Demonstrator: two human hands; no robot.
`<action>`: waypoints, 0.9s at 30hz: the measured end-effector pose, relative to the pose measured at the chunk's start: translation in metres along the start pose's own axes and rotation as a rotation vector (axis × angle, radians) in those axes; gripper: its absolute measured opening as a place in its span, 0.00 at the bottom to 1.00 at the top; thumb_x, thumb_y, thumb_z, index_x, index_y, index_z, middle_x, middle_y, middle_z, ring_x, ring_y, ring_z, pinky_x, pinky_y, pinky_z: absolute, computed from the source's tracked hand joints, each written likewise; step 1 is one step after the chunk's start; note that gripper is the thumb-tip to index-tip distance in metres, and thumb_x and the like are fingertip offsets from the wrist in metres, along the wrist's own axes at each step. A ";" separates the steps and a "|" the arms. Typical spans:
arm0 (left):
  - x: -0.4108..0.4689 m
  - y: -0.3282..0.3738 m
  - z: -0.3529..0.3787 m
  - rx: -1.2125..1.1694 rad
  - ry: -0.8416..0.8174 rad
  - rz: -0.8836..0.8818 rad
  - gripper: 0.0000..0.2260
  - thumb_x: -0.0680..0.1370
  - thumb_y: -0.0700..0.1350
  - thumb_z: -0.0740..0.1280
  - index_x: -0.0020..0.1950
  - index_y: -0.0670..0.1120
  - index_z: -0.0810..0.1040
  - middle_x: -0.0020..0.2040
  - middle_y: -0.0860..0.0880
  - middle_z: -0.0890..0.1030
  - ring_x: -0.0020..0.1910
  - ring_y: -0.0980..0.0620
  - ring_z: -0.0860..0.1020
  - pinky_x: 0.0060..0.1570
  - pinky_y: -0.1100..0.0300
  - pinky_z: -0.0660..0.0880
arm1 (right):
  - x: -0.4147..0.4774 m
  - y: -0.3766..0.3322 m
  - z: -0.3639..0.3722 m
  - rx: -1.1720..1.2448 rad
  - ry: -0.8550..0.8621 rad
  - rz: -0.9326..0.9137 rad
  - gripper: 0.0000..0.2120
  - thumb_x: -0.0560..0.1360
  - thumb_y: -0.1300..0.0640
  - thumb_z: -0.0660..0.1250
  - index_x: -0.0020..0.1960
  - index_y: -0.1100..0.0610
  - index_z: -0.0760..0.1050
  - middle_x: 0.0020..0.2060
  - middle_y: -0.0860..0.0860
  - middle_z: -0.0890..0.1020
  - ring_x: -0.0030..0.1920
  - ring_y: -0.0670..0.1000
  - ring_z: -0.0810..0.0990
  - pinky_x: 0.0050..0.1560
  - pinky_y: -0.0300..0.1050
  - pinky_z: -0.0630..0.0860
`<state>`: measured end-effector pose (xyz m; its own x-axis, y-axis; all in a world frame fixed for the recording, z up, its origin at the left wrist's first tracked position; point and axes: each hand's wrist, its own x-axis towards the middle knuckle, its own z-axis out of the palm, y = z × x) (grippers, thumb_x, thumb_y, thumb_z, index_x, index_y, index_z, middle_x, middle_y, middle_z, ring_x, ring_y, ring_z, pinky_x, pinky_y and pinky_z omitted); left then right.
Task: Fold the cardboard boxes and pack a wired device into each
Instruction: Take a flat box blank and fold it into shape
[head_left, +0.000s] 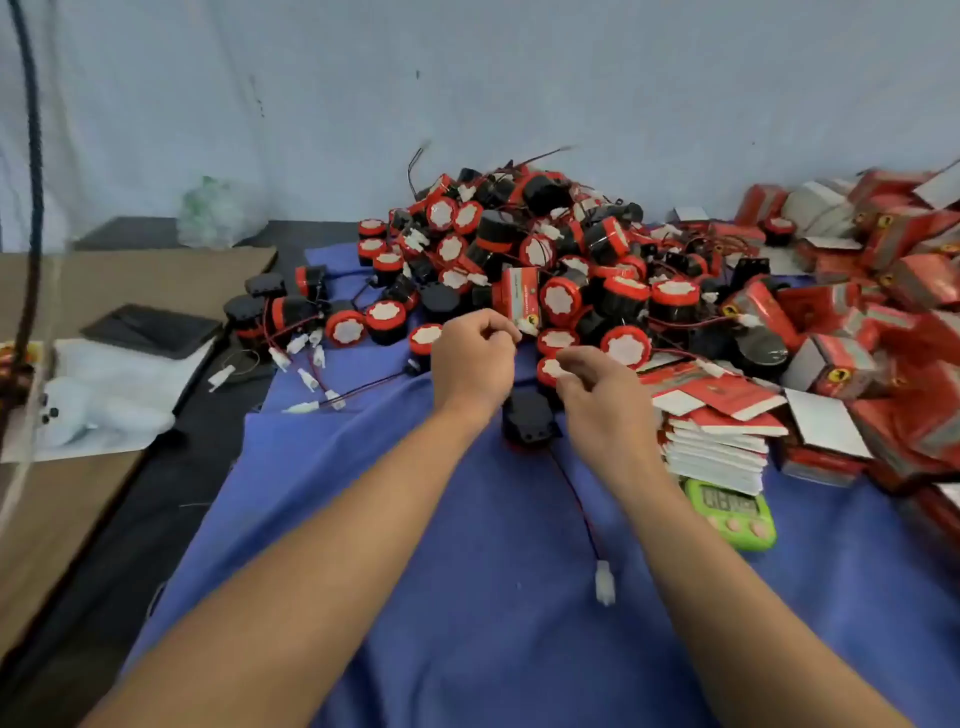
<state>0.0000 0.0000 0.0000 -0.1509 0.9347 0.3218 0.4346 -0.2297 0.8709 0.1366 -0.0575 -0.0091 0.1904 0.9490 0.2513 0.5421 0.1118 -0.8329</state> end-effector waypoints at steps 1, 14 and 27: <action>0.003 -0.007 -0.002 0.013 -0.004 0.030 0.16 0.76 0.34 0.62 0.35 0.52 0.80 0.32 0.56 0.81 0.29 0.60 0.75 0.26 0.67 0.66 | 0.002 0.003 0.006 0.015 -0.005 0.000 0.13 0.81 0.59 0.63 0.62 0.50 0.81 0.54 0.43 0.83 0.55 0.45 0.79 0.53 0.37 0.74; -0.019 -0.040 -0.006 0.115 -0.231 0.137 0.15 0.77 0.35 0.67 0.39 0.56 0.82 0.32 0.66 0.80 0.38 0.65 0.79 0.35 0.74 0.69 | -0.012 0.010 0.013 -0.186 0.047 -0.114 0.13 0.79 0.58 0.65 0.57 0.44 0.81 0.45 0.46 0.83 0.46 0.50 0.80 0.45 0.47 0.76; -0.034 -0.032 -0.007 0.084 -0.206 0.187 0.10 0.80 0.43 0.65 0.47 0.55 0.84 0.33 0.68 0.79 0.33 0.64 0.76 0.32 0.73 0.66 | -0.007 0.010 -0.026 -0.940 0.097 0.001 0.16 0.68 0.61 0.65 0.53 0.50 0.80 0.42 0.53 0.85 0.52 0.57 0.81 0.61 0.51 0.58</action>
<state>-0.0149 -0.0259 -0.0361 0.1186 0.9156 0.3842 0.5111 -0.3881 0.7669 0.1616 -0.0708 -0.0061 0.2359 0.9154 0.3261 0.9714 -0.2129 -0.1052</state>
